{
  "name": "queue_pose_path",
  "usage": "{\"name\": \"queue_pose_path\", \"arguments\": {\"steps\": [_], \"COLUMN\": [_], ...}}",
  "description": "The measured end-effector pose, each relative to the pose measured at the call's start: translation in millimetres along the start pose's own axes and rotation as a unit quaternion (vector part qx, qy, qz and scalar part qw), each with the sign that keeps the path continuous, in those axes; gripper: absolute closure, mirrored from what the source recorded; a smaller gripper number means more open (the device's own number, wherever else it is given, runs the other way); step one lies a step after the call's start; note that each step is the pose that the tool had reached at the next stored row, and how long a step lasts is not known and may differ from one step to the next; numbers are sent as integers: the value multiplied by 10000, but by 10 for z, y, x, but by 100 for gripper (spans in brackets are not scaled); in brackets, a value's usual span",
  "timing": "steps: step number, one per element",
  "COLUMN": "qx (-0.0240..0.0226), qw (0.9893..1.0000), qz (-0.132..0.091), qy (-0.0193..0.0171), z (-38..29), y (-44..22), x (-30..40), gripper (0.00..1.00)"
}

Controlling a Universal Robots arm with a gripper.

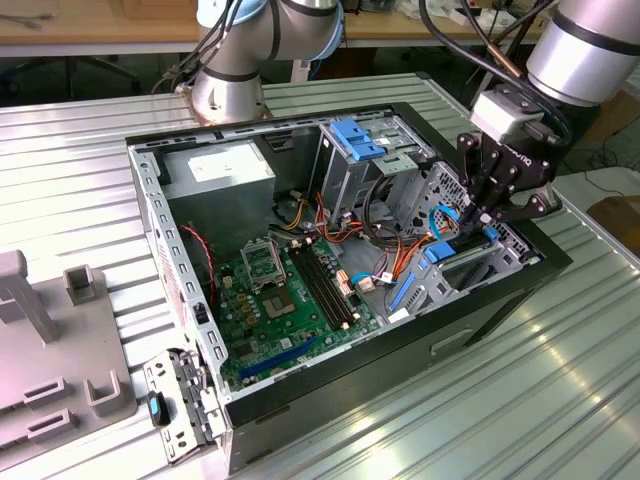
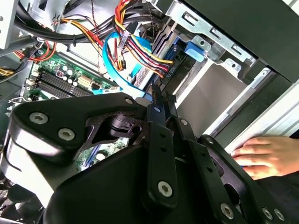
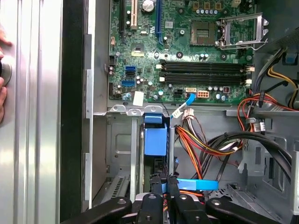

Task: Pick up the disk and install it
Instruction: 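Insert the second disk wire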

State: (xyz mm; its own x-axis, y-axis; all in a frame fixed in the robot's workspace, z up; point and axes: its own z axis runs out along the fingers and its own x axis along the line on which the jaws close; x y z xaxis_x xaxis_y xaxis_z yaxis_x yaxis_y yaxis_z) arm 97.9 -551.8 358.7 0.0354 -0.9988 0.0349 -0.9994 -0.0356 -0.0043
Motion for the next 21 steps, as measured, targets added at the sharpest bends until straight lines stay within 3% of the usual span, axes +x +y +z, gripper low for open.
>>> {"name": "queue_pose_path", "arguments": {"steps": [5,7,21], "qx": [39,87,93], "qw": [9999,9997,9997], "qz": [0,-4,27], "qy": [-141,-222,-226], "z": [8,31,95], "y": [-1,3,-22], "x": [7,93,87], "gripper": [84,84,84]}}
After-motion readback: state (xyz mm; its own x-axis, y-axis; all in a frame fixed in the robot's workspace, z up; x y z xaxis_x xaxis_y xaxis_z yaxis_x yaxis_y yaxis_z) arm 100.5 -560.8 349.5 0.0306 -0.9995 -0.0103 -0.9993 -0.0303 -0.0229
